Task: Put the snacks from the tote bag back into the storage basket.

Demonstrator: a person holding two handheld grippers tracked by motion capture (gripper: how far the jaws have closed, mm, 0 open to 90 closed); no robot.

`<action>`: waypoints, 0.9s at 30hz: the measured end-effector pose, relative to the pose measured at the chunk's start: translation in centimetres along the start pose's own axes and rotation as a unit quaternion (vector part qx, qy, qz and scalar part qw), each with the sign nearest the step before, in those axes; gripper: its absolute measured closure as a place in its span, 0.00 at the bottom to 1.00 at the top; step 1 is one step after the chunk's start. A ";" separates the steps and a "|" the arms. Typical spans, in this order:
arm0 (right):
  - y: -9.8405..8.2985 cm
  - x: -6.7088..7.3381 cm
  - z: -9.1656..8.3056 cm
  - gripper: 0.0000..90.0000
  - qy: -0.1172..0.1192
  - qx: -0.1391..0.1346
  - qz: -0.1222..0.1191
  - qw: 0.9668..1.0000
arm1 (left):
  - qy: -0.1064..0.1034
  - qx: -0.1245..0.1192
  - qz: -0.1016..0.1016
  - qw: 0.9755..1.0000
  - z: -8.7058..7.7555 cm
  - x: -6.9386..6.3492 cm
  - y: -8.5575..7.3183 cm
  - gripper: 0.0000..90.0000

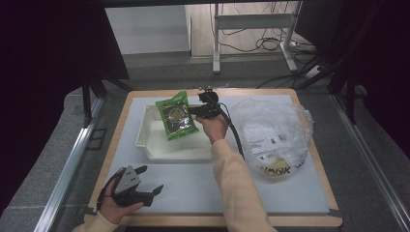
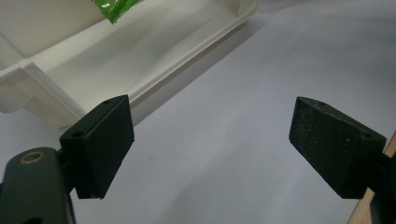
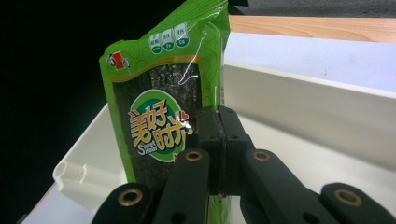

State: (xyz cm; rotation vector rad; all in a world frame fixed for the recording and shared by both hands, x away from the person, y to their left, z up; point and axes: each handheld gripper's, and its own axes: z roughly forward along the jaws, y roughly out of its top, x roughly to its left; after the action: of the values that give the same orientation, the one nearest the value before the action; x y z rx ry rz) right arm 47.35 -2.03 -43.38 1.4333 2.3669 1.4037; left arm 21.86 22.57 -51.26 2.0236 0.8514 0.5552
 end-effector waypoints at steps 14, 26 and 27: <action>-0.7 0.8 2.2 1.00 -0.016 0.010 0.009 1.000 | -0.002 -0.004 -0.001 1.000 -0.1 0.0 0.1 0.16; -1.7 2.1 4.5 1.00 -0.018 0.017 0.022 0.999 | -0.002 -0.005 0.001 1.000 -0.2 0.0 0.1 0.16; -1.8 2.3 4.7 1.00 -0.018 0.019 0.022 0.999 | -0.002 -0.006 0.000 1.000 -0.2 0.0 0.1 0.16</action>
State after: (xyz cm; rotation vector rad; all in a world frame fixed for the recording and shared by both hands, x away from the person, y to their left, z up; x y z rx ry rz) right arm 46.89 2.53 -46.53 1.5157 2.3668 1.3365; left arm 21.78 22.65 -51.07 2.0143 0.8433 0.5546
